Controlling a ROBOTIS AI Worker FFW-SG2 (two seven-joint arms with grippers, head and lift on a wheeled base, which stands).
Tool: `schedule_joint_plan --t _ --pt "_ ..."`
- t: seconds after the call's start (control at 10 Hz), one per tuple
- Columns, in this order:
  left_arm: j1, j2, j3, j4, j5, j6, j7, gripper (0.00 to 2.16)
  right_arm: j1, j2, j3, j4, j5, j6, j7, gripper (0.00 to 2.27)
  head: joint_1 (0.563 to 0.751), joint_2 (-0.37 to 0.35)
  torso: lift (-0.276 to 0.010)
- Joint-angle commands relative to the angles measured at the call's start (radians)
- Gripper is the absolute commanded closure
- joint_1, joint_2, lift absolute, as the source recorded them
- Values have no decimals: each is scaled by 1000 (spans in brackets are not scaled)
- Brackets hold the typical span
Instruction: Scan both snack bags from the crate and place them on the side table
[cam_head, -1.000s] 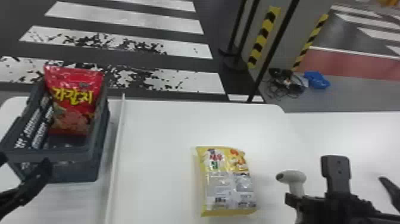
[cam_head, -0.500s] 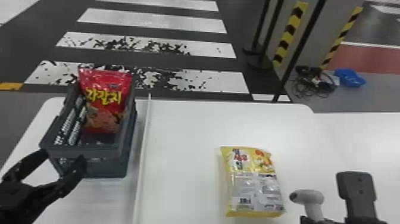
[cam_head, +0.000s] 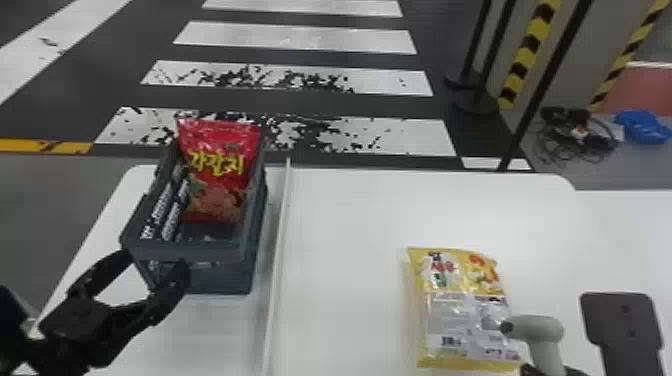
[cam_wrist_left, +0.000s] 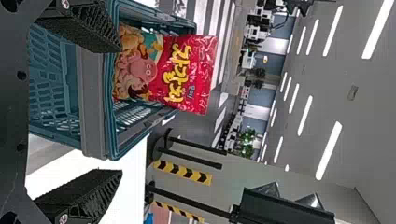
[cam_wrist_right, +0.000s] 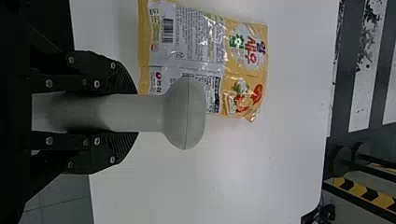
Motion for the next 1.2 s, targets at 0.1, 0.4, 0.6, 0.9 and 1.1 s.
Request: schedule_joint_plan --t 0.1,0.4,0.6,0.9,1.1 --pt "-1 -1 -5 13 3 -15 0 73 45 1 86 -59 33 2 -25 2260 695 -5 -95" --pt "-3 -3 -9 14 3 -15 0 73 71 1 155 -85 46 2 -56 2260 695 27 -95" --pt "-3 -3 -11 14 3 -15 0 73 99 1 234 -82 49 2 -99 2260 695 56 -95" --pt "-5 -6 -20 14 2 -18 2 73 105 1 287 -48 48 2 -114 2260 695 109 -95" --pt "-5 -4 -23 14 2 -18 0 73 82 1 298 2 48 2 -125 2260 695 125 -95"
